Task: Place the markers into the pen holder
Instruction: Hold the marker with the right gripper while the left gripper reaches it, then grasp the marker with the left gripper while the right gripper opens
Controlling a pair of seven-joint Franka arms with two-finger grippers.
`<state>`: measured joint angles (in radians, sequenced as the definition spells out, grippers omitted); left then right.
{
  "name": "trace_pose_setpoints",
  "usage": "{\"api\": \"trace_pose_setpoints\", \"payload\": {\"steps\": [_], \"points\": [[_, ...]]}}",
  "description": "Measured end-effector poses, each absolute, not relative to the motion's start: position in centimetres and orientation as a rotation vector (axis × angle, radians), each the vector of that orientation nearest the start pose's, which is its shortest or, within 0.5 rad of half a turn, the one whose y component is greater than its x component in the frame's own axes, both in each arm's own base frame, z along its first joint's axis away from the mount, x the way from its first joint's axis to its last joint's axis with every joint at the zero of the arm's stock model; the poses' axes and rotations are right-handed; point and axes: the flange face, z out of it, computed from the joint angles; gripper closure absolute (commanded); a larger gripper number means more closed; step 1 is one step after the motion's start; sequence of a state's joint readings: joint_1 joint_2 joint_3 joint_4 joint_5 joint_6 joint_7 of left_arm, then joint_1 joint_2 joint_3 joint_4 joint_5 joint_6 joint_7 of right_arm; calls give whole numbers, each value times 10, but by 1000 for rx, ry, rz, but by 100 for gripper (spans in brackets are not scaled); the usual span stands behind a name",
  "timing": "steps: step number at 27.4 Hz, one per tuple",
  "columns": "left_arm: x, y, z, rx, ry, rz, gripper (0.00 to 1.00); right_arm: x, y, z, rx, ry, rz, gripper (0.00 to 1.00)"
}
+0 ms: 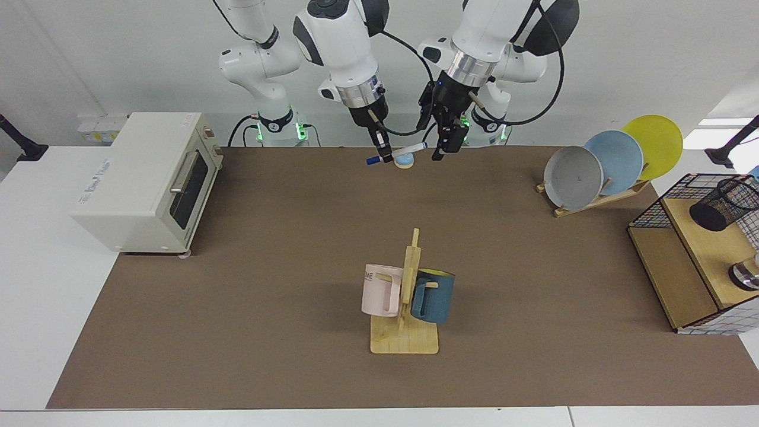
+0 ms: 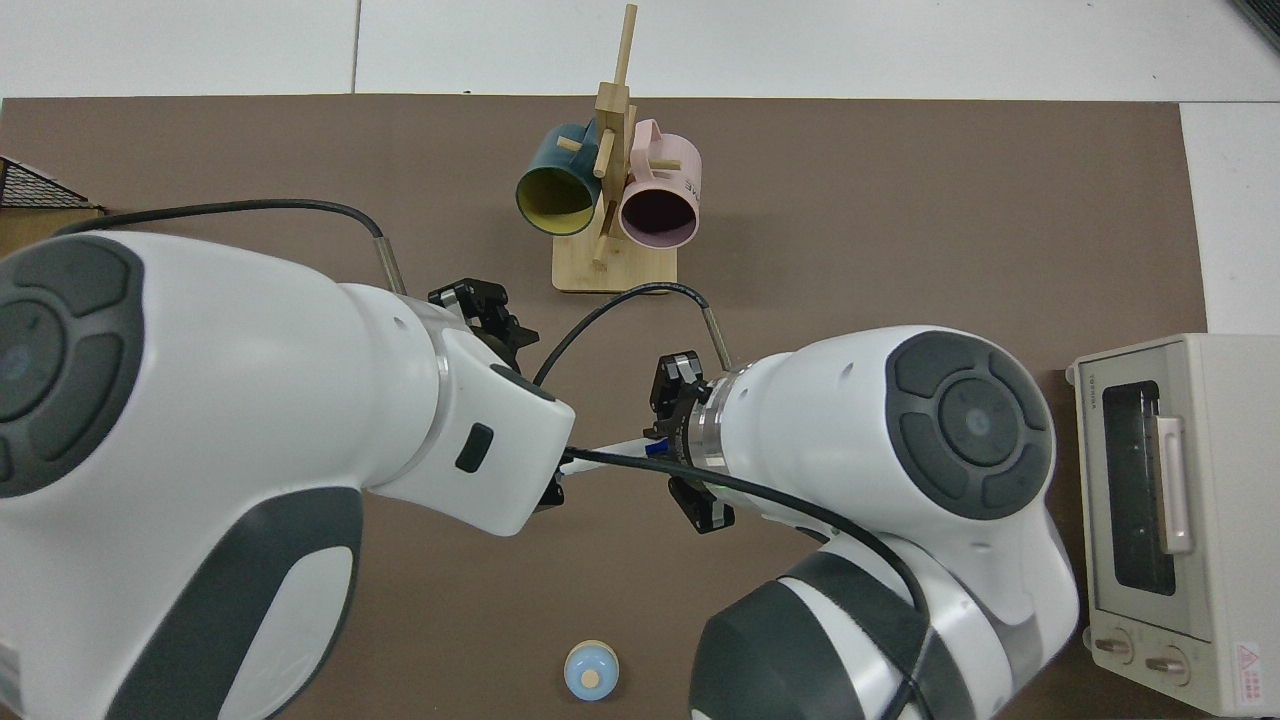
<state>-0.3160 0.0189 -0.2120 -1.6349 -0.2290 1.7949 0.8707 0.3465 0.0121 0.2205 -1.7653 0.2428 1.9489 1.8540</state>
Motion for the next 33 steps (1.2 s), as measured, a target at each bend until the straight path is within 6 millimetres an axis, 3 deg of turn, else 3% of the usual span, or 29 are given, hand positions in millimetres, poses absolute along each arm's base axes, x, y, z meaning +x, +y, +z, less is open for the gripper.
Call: {"api": "trace_pose_setpoints", "payload": {"steps": [6, 13, 21, 26, 31, 33], "points": [[488, -316, 598, -2582, 2119, -293, 7, 487, 325, 565, -2241, 1813, 228, 100], [486, -321, 591, -2585, 2130, -301, 17, 491, 326, 568, -2235, 1806, 226, 100], [480, -329, 586, -2576, 2150, -296, 20, 495, 326, 564, -2238, 1807, 230, 100], [476, -333, 585, -2567, 2164, -292, 34, 496, 326, 565, -2235, 1806, 229, 100], [475, -335, 584, -2566, 2166, -291, 36, 499, 323, 569, -2222, 1807, 221, 100], [475, -335, 583, -2566, 2165, -291, 53, 500, 321, 570, -2216, 1810, 219, 100]]}}
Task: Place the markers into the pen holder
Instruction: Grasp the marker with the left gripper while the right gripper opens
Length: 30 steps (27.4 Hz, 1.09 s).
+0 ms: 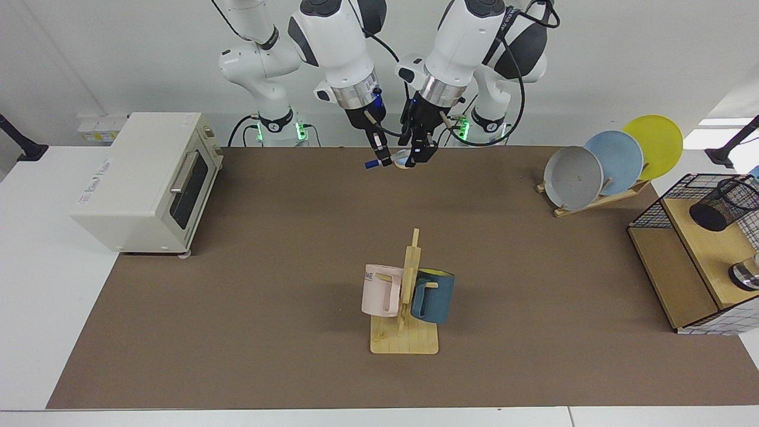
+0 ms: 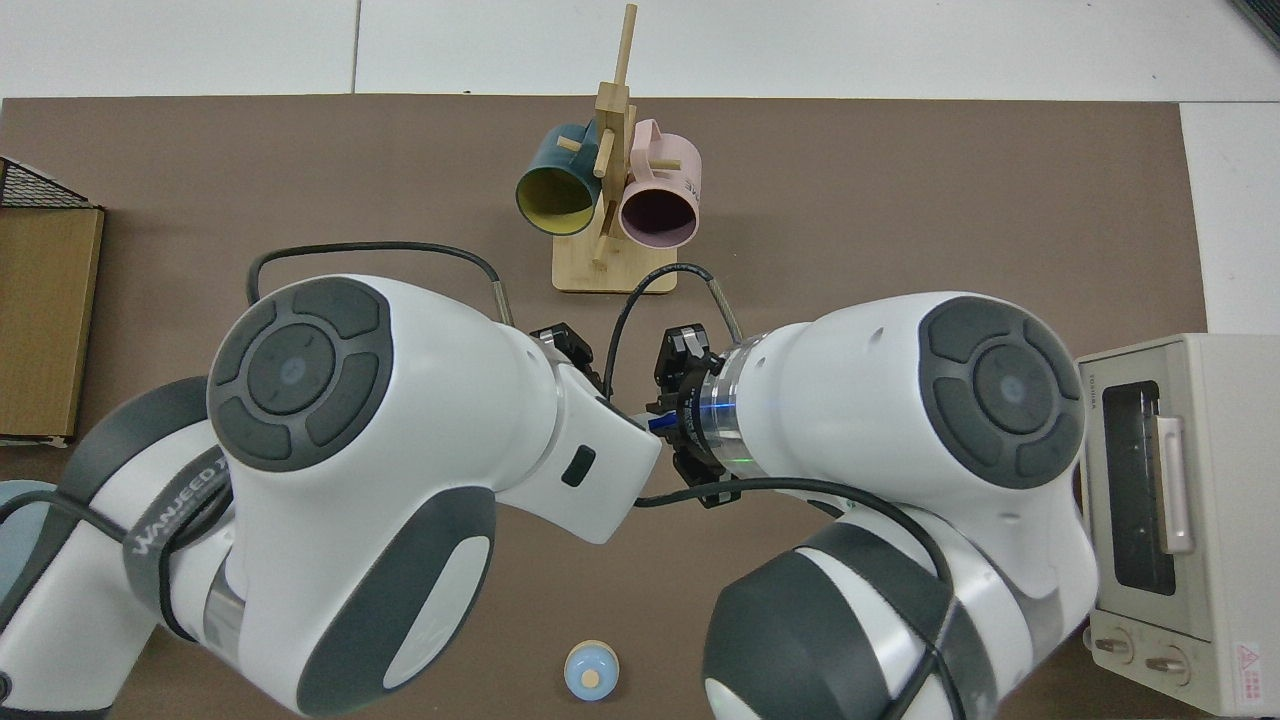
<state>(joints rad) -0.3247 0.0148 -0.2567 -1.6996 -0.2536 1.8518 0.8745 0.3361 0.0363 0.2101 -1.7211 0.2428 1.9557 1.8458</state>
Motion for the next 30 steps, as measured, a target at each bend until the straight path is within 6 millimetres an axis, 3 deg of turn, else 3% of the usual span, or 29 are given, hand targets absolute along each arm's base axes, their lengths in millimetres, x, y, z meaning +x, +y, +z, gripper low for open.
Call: {"api": "trace_pose_setpoints", "payload": {"steps": [3, 16, 18, 20, 28, 29, 30], "points": [[475, -335, 583, -2567, 2165, -292, 67, 502, 319, 571, -2212, 1812, 217, 100], [476, -340, 586, -2573, 2141, -355, 70, 502, 319, 572, -2211, 1811, 216, 100], [476, -341, 586, -2571, 2141, -364, 89, 502, 319, 572, -2211, 1811, 216, 100], [475, -343, 586, -2570, 2141, -373, 100, 502, 319, 572, -2211, 1811, 216, 100], [475, -346, 583, -2569, 2139, -387, 100, 503, 318, 571, -2211, 1815, 217, 100], [475, -346, 583, -2569, 2139, -387, 100, 503, 318, 570, -2211, 1814, 218, 99], [475, -346, 583, -2569, 2138, -387, 100, 503, 318, 570, -2211, 1814, 218, 82]]}}
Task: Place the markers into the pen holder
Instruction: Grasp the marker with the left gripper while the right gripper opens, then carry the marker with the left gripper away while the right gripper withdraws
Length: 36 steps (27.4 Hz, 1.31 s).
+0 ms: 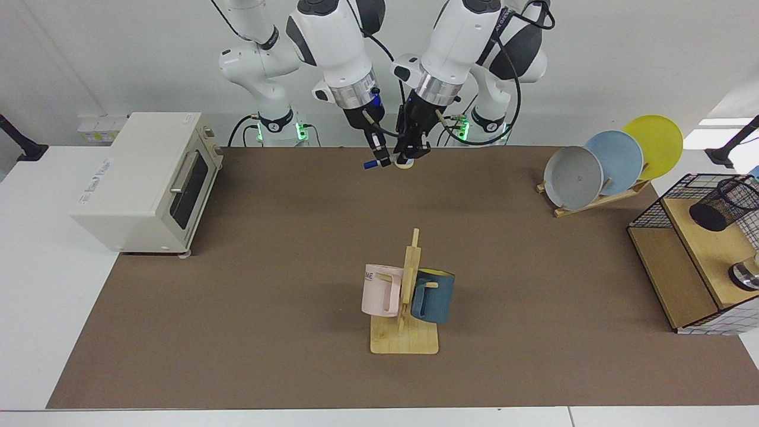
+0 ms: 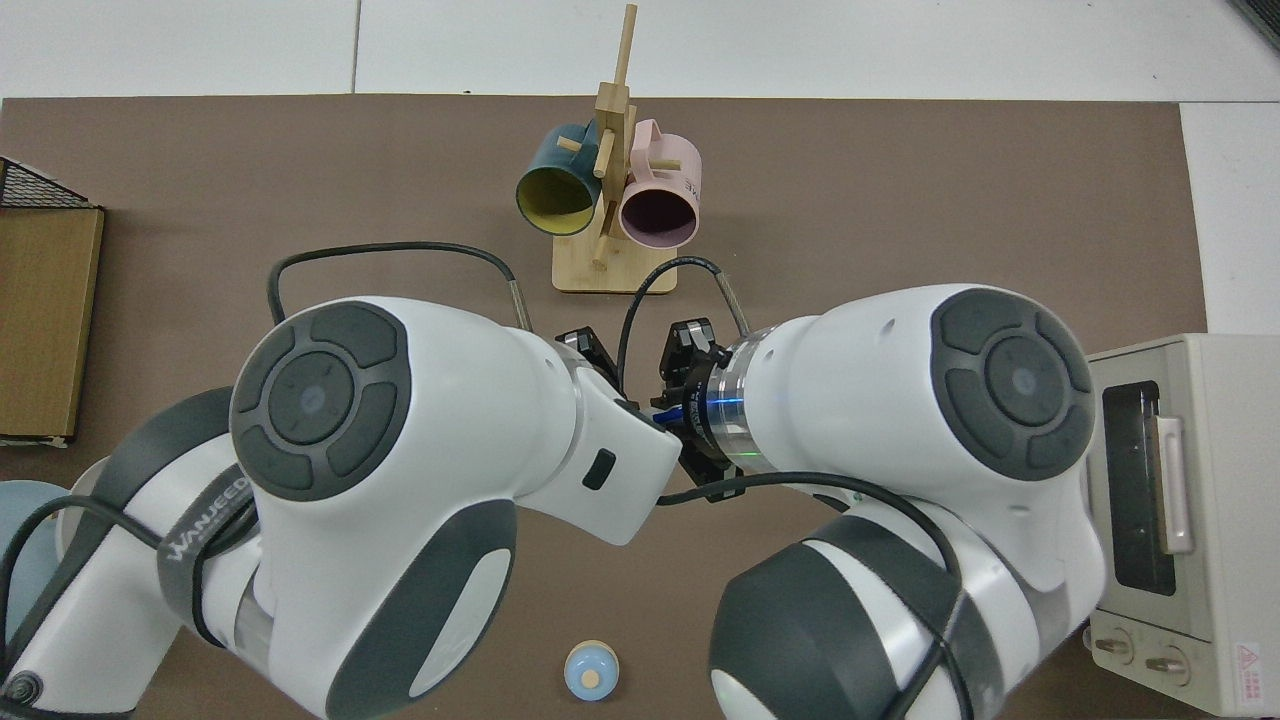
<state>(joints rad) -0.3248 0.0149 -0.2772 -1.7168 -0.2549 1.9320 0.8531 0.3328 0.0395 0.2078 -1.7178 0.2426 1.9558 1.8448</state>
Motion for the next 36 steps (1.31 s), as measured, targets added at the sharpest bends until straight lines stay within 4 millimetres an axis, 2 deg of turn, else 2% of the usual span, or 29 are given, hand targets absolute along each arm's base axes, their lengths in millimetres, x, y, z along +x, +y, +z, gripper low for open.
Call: {"api": "trace_pose_setpoints", "payload": {"steps": [5, 6, 10, 14, 21, 25, 30, 36], "points": [[475, -346, 583, -2573, 2134, -389, 100, 504, 318, 570, -2217, 1806, 216, 11], [475, -346, 583, -2576, 2131, -392, 100, 504, 317, 570, -2218, 1803, 215, 1], [476, -345, 582, -2614, 2091, -390, 100, 512, 304, 571, -2257, 1743, 193, 1], [478, -342, 581, -2645, 2055, -384, 100, 524, 278, 569, -2366, 1609, 166, 1], [485, -333, 580, -2705, 1978, -375, 100, 547, 205, 558, -2672, 1211, 120, 1], [493, -320, 579, -2712, 1910, -357, 100, 552, 174, 553, -2859, 918, 78, 1], [504, -298, 576, -2703, 1809, -310, 100, 551, 160, 549, -3068, 560, 33, 1], [520, -257, 570, -2693, 1709, -207, 100, 546, 153, 552, -3184, 208, 71, 1]]}}
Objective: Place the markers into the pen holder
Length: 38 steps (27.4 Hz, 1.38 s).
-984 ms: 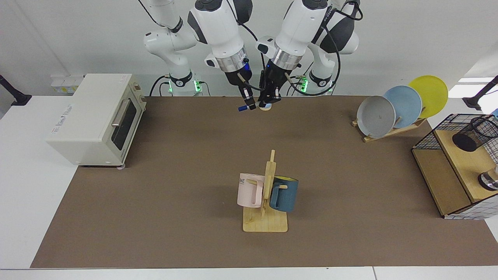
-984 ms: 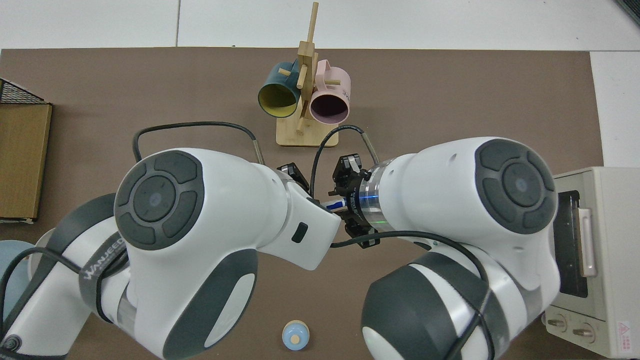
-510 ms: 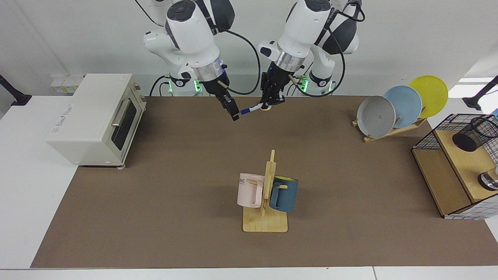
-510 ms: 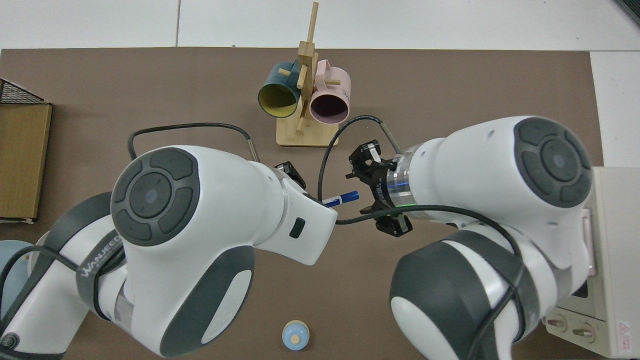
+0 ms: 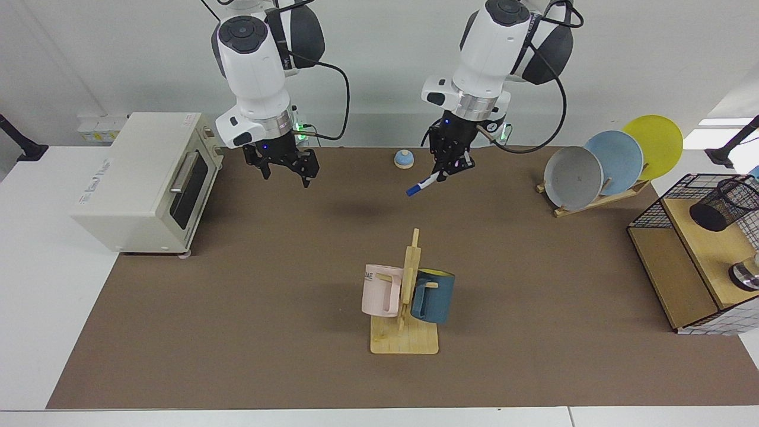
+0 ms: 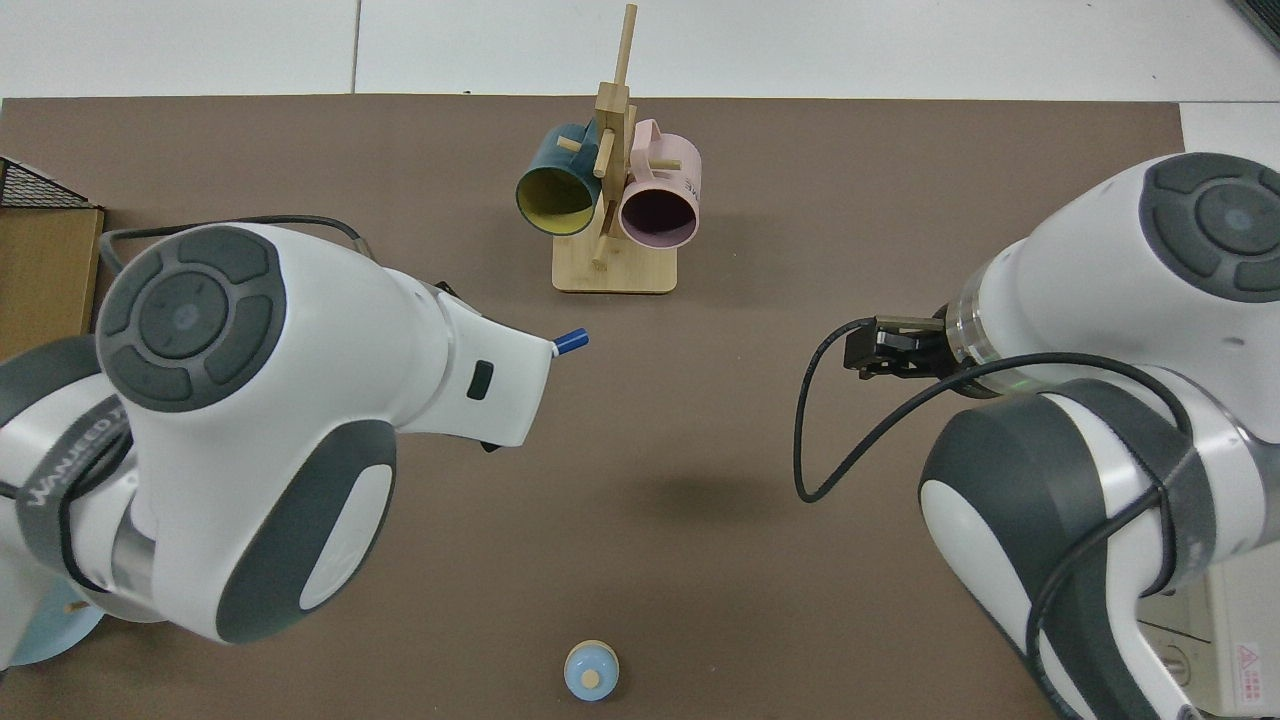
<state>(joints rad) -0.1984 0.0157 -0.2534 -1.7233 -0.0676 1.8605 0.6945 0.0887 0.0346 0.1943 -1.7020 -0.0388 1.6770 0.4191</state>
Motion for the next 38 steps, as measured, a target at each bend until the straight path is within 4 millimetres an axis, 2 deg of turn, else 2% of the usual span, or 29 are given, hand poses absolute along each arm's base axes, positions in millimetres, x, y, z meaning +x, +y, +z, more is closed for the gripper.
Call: {"api": "trace_pose_setpoints", "payload": {"steps": [4, 8, 10, 17, 23, 28, 33, 38], "points": [[528, -225, 566, -2644, 1634, -110, 100, 546, 139, 583, -3197, 66, 76, 1], [538, -193, 570, -2647, 1550, -81, 100, 545, 121, 612, -3197, 37, 81, 1], [542, -176, 574, -2653, 1507, -78, 100, 544, 118, 619, -3195, 33, 71, 1], [549, -121, 611, -2585, 1350, -52, 100, 539, 126, 622, -3198, 6, 86, 1], [547, -100, 646, -2467, 1268, -8, 100, 529, 131, 628, -3204, -13, 120, 0], [547, -89, 658, -2360, 1249, 37, 100, 513, 137, 635, -3196, -31, 158, 0], [550, -72, 666, -2227, 1247, 99, 100, 500, 140, 634, -3192, -40, 176, 0], [554, -26, 686, -2109, 1283, 182, 100, 495, 138, 631, -3185, -31, 191, 0]]}}
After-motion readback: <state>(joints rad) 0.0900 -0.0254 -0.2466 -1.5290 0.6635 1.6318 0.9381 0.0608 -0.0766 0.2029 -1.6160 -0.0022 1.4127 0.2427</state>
